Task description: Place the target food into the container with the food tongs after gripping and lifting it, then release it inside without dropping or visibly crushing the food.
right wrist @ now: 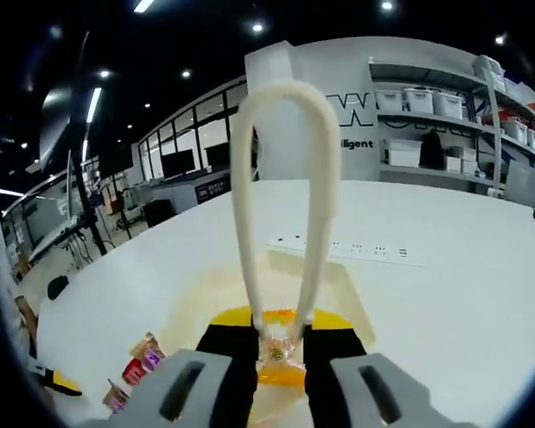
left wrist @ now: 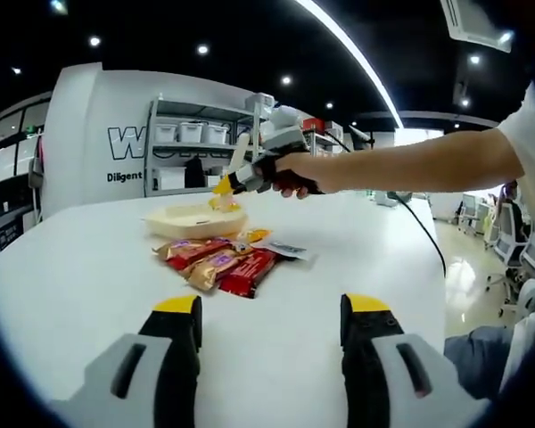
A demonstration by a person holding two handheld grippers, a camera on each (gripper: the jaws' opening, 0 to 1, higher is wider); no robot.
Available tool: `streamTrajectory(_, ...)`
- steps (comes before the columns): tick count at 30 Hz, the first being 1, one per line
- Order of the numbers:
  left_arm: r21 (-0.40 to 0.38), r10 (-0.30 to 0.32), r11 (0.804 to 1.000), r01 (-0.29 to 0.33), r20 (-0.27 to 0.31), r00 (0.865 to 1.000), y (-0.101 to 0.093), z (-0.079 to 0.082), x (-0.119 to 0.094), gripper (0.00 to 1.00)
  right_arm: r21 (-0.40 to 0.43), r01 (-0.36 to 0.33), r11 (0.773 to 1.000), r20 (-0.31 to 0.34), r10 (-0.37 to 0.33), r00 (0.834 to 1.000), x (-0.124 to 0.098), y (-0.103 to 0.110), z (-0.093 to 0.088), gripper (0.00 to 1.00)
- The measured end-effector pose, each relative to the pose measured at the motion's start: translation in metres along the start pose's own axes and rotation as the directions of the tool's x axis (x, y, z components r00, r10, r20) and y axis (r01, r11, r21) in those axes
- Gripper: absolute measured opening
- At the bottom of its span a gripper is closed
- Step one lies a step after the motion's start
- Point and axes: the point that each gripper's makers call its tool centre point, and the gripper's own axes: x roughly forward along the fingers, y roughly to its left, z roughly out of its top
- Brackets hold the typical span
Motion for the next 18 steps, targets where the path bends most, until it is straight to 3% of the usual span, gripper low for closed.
streamTrajectory(11,-0.01,-0.001,1.0,0.001,-0.002,1.0,0.001,-0.001,0.001,0.62,-0.053,0.009,0.999,-0.034,-0.01,0.999,0.018,-0.003,-0.014,0.12)
streamTrajectory(18,-0.007,0.005,1.0,-0.005,-0.006,1.0,0.002,-0.001,0.001,0.62,-0.057,0.009,0.998,-0.028,-0.011,1.0,0.026,-0.005,-0.01,0.13)
